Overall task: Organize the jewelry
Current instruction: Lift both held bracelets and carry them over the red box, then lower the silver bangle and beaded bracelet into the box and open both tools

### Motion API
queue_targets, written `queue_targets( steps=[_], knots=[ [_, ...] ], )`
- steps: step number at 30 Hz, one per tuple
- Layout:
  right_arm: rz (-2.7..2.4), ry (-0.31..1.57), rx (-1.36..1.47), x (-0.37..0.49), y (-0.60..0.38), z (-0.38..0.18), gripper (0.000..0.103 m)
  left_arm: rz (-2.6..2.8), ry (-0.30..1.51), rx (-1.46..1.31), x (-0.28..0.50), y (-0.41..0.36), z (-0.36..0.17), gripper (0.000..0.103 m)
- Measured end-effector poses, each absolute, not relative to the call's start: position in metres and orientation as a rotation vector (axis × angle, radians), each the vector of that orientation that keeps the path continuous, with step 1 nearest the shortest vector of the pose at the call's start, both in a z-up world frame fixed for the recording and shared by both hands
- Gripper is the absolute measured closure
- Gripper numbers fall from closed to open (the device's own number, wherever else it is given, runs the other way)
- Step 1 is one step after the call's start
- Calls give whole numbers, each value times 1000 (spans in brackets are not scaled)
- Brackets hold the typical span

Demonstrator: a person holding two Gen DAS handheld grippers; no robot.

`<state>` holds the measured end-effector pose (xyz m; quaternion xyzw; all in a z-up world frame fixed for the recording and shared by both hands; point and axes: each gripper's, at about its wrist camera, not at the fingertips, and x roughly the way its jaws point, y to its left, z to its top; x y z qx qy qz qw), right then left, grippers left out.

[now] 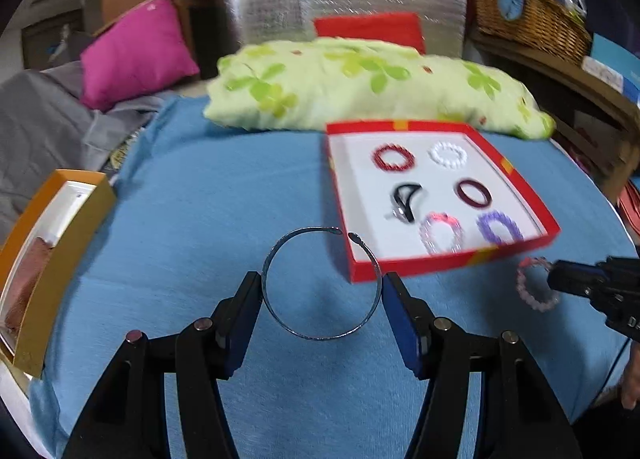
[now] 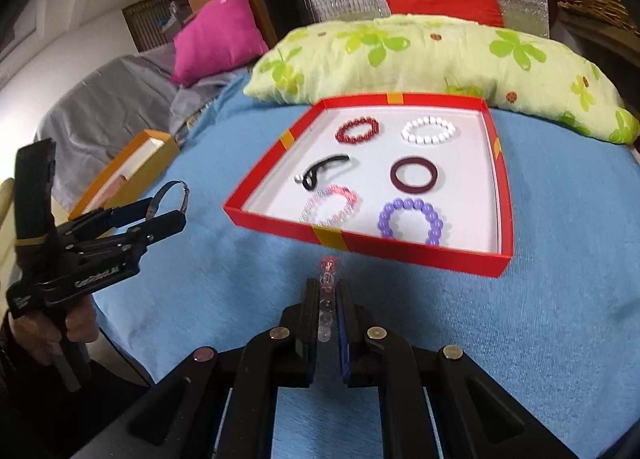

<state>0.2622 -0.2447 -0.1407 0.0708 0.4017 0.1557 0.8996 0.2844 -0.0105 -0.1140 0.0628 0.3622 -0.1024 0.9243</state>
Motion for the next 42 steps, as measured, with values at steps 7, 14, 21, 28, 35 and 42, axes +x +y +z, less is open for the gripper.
queue_targets(
  steps=[7,14,21,28,35,42],
  knots=[
    [326,770,192,260,-248,-126,94,-186,704,131,285,-16,-107,40],
    [293,734,268,268,-260,-119,94,-166,687,115,294,-26,-101,40],
    [275,721,352,287,-269,-115,94,-160,698,110,308,-40,-101,40],
    [281,712,406,317,-271,-113,94,-132,701,118,329,-50,-102,40],
    [254,693,460,345,-286,-114,94,-138,702,111,348,-57,-106,40],
    [243,722,534,378,-299,-126,94,-141,713,128,361,-68,-113,40]
  ],
)
